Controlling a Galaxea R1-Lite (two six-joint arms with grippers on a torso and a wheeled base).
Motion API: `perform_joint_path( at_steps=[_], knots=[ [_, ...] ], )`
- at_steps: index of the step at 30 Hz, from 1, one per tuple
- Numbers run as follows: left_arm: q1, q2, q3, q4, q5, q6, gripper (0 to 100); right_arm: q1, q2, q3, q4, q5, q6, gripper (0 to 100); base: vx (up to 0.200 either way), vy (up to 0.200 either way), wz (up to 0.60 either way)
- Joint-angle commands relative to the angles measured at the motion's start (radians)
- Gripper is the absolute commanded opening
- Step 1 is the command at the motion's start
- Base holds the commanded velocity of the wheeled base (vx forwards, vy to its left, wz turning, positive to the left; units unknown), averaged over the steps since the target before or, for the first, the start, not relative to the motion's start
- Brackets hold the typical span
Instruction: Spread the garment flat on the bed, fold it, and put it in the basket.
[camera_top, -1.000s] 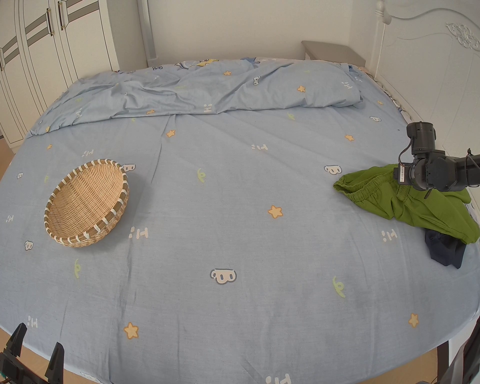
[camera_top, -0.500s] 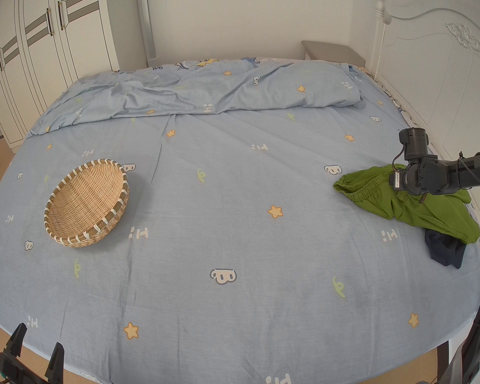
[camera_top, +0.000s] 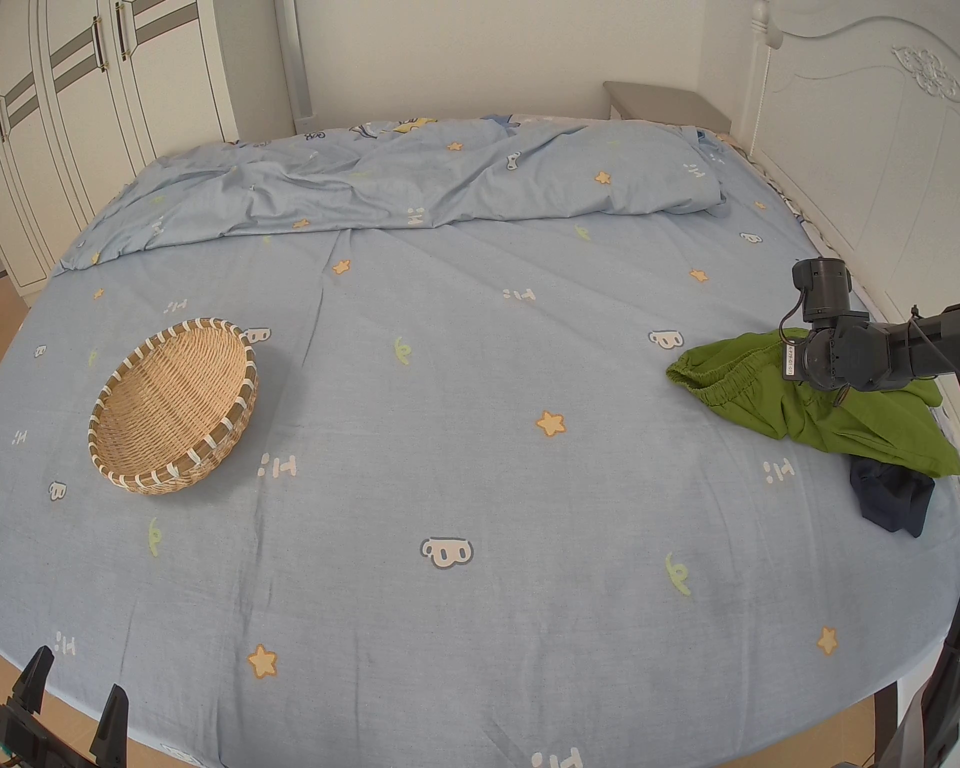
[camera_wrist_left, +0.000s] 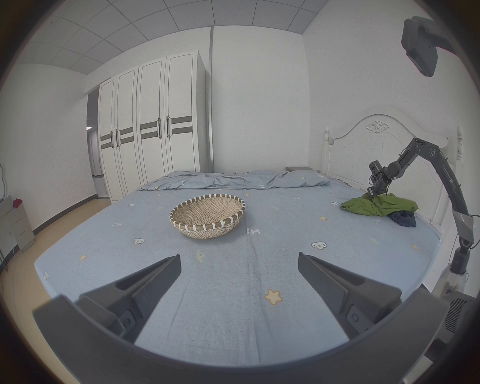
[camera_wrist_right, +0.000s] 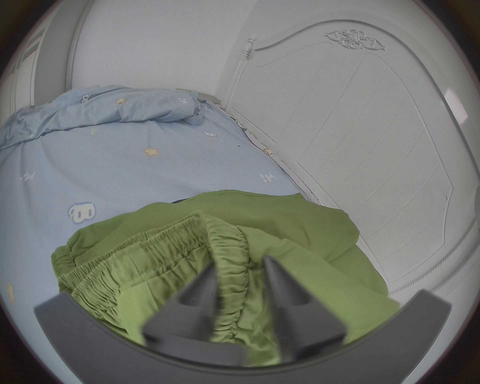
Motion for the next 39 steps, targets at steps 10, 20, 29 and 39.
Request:
perform_joint_path(
  at_steps=[10, 20, 29, 39],
  knots=[
    [0.0, -0.004, 0.018, 0.0, 0.0, 0.0, 100, 0.01, -0.097, 0.019, 0.024, 0.004, -0.007, 0, 0.0, 0.0, 0.0],
    [0.0, -0.004, 0.018, 0.0, 0.0, -0.001, 100, 0.145, -0.38, 0.074, 0.324, 0.031, 0.051, 0, 0.0, 0.0, 0.0],
    [0.0, -0.004, 0.018, 0.0, 0.001, -0.001, 100, 0.278, -0.507, 0.042, 0.613, 0.166, 0.289, 0, 0.0, 0.0, 0.0],
    [0.0, -0.004, 0.018, 0.0, 0.0, 0.0, 100, 0.413, -0.536, -0.188, 0.858, 0.426, 0.523, 0, 0.0, 0.0, 0.0]
  ],
)
